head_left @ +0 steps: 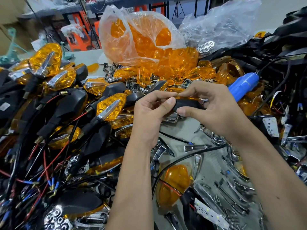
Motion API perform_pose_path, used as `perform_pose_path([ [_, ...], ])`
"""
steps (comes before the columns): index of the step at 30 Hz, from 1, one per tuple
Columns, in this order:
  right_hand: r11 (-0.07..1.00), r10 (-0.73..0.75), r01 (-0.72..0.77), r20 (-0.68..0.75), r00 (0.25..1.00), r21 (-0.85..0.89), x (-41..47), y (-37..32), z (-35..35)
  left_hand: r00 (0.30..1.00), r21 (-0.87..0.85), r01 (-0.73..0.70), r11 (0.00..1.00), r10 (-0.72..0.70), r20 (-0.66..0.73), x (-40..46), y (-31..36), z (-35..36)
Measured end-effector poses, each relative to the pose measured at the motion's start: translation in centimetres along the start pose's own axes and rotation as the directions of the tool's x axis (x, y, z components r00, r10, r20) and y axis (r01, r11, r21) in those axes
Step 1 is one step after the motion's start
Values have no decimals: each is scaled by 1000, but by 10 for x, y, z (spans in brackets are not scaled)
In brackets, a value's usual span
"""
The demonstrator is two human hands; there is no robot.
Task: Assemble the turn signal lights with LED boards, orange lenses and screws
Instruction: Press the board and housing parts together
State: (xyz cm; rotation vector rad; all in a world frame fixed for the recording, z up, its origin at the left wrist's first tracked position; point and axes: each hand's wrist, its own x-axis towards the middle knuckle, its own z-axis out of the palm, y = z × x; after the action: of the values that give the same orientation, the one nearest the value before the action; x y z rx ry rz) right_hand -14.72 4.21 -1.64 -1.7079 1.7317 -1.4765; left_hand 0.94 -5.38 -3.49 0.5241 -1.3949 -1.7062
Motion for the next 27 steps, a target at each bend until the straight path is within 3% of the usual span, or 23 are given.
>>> perform_pose_path([
  [6, 999, -51, 51, -16, 999, 18, -1, -3, -1, 997, 35, -83, 996, 83, 8, 0, -1, -1],
  [10, 993, -94, 88, -89, 992, -75, 2, -10, 3, 994, -29, -106, 994, 105, -34, 2, 1, 5],
  [13, 960, -181, 134, -178, 967, -248, 9, -17, 13, 996, -183, 19, 983, -34, -80, 3, 6, 21],
  [16, 925, -197, 117, -193, 961, -363, 9, -18, 24, 976, -298, 196, 934, -215, -33, 3, 7, 37],
  [23, 914, -94, 113, 68, 993, -389, 10, -37, 20, 869, -558, 194, 807, -405, -283, 5, -1, 45],
  [25, 939, -19, 81, 183, 983, -334, 12, -45, 11, 820, -545, 188, 817, -436, -370, 8, -3, 37],
  [27, 940, 10, 62, 210, 978, -335, 12, -53, -1, 823, -519, 123, 846, -379, -424, 15, -1, 29],
])
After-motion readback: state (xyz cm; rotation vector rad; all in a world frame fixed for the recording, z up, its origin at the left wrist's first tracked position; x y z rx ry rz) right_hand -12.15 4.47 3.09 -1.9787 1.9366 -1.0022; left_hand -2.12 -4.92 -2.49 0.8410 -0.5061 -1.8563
